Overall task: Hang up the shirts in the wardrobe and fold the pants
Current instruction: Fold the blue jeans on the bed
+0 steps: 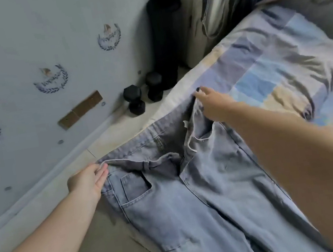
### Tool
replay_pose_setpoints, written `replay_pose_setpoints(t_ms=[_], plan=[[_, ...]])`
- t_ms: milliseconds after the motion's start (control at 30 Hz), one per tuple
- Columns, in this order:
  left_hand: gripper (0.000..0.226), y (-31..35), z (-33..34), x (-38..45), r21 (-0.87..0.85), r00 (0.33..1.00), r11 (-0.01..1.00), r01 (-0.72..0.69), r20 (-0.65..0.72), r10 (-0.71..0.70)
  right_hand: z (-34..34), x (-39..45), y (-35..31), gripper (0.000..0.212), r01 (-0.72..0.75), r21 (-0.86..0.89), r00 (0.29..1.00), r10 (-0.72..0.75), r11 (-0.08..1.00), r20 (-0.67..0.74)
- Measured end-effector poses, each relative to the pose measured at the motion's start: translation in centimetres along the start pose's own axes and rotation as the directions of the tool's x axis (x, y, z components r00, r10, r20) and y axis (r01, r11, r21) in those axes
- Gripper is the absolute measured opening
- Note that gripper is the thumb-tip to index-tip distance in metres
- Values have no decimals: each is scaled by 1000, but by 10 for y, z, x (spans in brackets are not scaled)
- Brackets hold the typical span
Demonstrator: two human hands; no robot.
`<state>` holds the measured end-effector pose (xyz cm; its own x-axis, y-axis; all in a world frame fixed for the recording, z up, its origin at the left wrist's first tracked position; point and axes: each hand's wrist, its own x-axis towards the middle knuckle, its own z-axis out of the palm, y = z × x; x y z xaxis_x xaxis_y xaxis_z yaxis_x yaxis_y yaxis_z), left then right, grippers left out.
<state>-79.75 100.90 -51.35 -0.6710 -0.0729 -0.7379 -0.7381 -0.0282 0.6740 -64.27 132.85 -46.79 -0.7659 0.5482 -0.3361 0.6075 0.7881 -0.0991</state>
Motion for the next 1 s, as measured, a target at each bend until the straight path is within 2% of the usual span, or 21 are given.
replay_pose_setpoints(t_ms=[100, 167, 233, 300, 367, 433, 500, 567, 600, 667, 733, 767, 800, 867, 900, 933, 967, 1000], plan=[[39, -22, 2, 43, 167, 997, 984, -59, -30, 65, 78, 18, -14, 65, -72, 115, 982, 50, 991, 184], [39, -42, 4, 67, 420, 978, 889, -180, -24, 209, 133, 15, -17, 66, -111, 159, 948, 57, 981, 312], [25, -56, 9, 79, 617, 942, 721, -315, 109, 319, 173, 1, -24, 63, -163, 211, 914, 67, 964, 400], [20, -74, 24, 96, 683, 894, 577, -448, 343, 287, 211, -5, -36, 61, -208, 286, 900, 68, 935, 431], [21, -89, 42, 109, 713, 816, 402, -574, 540, 206, 238, -5, -52, 60, -236, 371, 911, 72, 898, 405], [20, -105, 61, 121, 699, 729, 213, -683, 669, 145, 257, 0, -71, 61, -250, 459, 935, 89, 853, 344], [26, -120, 79, 132, 695, 692, 18, -719, 714, 108, 274, 8, -89, 62, -202, 493, 970, 103, 846, 221], [36, -128, 92, 134, 691, 681, -201, -694, 721, 126, 283, 19, -103, 64, -143, 474, 989, 113, 869, 91], [38, -133, 97, 136, 680, 668, -253, -688, 730, 145, 287, 25, -108, 65, -138, 465, 990, 128, 874, 52], [34, -138, 104, 137, 665, 645, -247, -705, 746, 166, 292, 37, -110, 62, -153, 438, 988, 150, 886, 41], [24, -137, 107, 139, 652, 622, -171, -739, 757, 200, 293, 43, -107, 55, -182, 474, 981, 190, 861, 33], [18, -136, 106, 140, 649, 618, -119, -751, 755, 221, 292, 42, -106, 48, -208, 558, 970, 244, 803, 11], [16, -134, 106, 141, 646, 617, -56, -762, 749, 240, 289, 39, -106, 42, -229, 681, 946, 325, 695, -14], [21, -132, 104, 144, 633, 618, 36, -773, 739, 268, 283, 33, -109, 35, -184, 888, 884, 466, 422, -38], [22, -132, 103, 145, 633, 619, 49, -773, 735, 277, 281, 30, -112, 33, -135, 914, 887, 457, 384, -61], [22, -132, 104, 146, 638, 624, 45, -769, 732, 275, 280, 28, -113, 31, -94, 895, 927, 367, 437, -81], [21, -132, 105, 147, 650, 632, 25, -760, 729, 265, 281, 25, -116, 35, -56, 847, 978, 201, 529, -61], [23, -132, 107, 147, 662, 641, 2, -749, 724, 255, 285, 22, -118, 45, -20, 786, 1000, 13, 618, 15]])
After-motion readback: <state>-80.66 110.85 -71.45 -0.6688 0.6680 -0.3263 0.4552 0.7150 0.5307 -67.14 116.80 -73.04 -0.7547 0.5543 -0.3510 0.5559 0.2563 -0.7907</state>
